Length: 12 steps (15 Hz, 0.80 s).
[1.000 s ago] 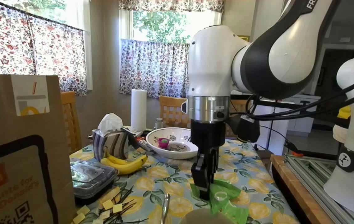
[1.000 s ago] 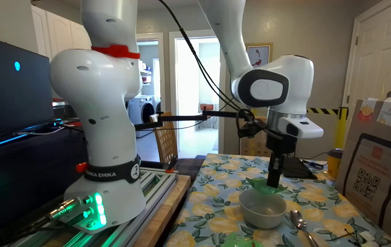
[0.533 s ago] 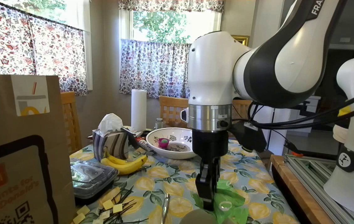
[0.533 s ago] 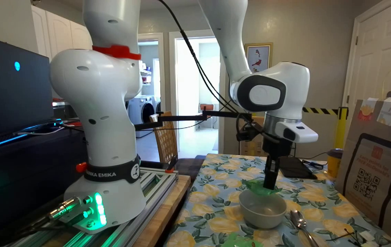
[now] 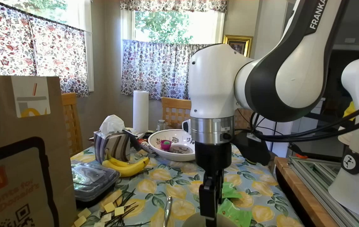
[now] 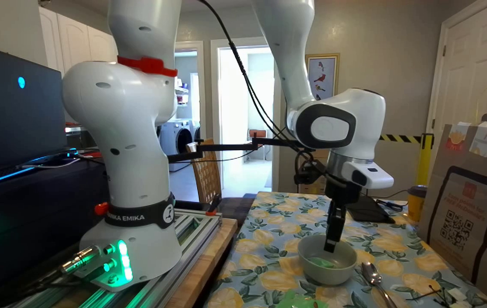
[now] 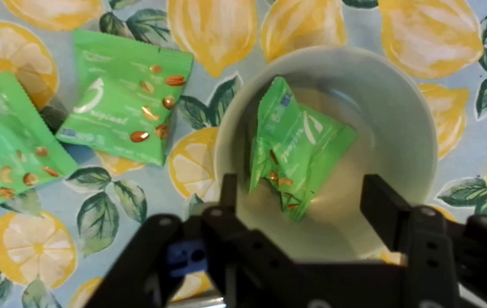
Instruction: Put the green object inside the bowl
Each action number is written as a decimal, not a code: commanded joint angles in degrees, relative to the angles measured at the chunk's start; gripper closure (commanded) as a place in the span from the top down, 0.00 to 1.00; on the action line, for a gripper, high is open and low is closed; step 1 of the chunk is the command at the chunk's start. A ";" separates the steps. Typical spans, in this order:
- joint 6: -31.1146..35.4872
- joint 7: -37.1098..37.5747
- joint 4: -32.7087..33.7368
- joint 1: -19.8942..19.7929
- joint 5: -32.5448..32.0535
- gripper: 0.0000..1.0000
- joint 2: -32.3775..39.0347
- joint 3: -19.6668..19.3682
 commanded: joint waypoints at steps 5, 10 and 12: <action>-7.49 -0.63 -6.61 0.99 -2.80 1.00 -12.65 0.17; -11.57 -0.84 -9.85 -1.07 -8.82 1.00 -21.41 0.74; -10.94 -1.69 -10.63 -2.04 -9.99 1.00 -23.74 0.79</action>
